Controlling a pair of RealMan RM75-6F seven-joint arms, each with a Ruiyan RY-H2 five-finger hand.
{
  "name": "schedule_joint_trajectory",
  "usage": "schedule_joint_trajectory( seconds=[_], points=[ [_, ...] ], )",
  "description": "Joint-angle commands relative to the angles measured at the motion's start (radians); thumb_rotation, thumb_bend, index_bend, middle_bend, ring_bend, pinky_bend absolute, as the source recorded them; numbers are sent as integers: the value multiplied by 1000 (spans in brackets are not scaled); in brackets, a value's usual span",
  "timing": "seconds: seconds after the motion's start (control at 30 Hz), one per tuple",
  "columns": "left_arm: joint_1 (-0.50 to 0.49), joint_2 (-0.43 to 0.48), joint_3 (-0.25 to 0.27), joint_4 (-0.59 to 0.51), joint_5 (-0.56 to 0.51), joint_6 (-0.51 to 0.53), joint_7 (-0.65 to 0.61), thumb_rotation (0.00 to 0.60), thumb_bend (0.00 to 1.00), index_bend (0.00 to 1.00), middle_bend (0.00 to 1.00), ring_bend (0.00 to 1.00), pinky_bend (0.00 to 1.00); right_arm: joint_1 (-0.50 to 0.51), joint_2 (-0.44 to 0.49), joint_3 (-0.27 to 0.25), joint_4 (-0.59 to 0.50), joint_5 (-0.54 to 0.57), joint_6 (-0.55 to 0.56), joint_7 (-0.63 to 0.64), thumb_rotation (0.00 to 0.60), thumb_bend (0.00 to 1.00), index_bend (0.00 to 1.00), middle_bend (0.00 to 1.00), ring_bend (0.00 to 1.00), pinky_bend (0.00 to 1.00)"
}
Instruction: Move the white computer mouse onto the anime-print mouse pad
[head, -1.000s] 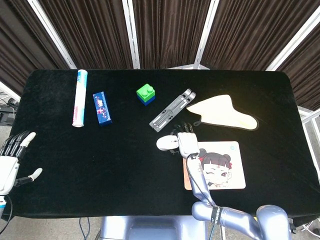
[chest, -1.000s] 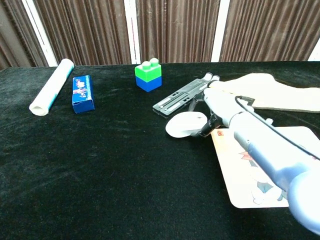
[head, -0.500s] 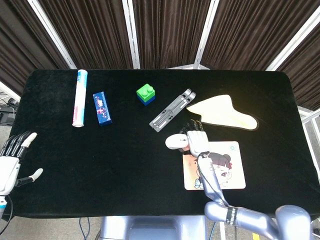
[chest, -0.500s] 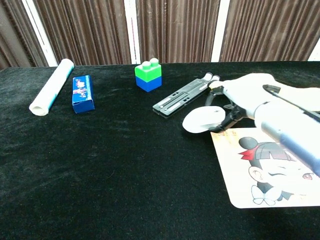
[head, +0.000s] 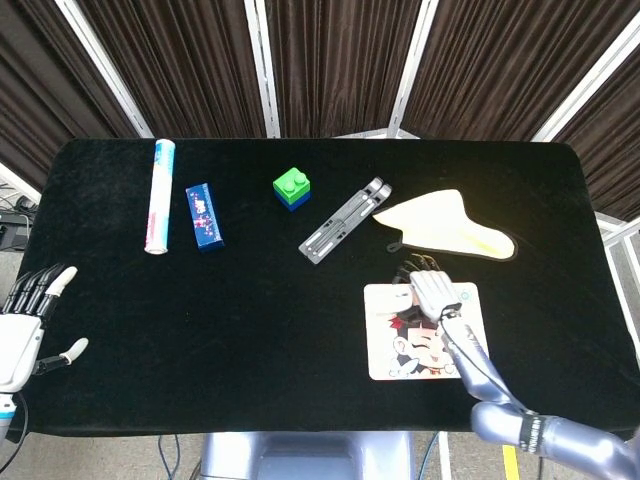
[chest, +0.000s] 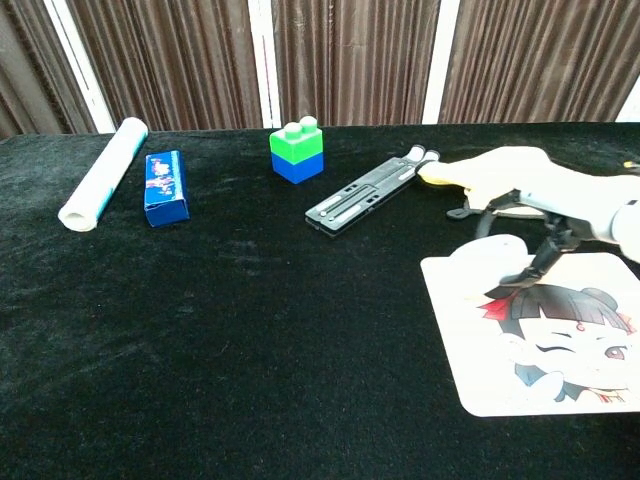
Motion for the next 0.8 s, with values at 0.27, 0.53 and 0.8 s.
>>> schedule_joint_trajectory(
  seconds=[0.27,0.53,0.8],
  points=[
    [-2,-7,-1,-10,0,-4,22,600,234,0,0,0,0,13,138,-21,5,-117,-214,263,600,295,573,197,0,0],
    [-7,-14,-2,-14,-4,-16,42,600,233,0,0,0,0,18,143,-22,43,-257,-265,449,600,295,573,198,0,0],
    [-9,-18,-5,-12,-10,-20,48,600,234,0,0,0,0,30,103,-58,122,-417,-210,599,600,301,589,198,0,0]
  ],
)
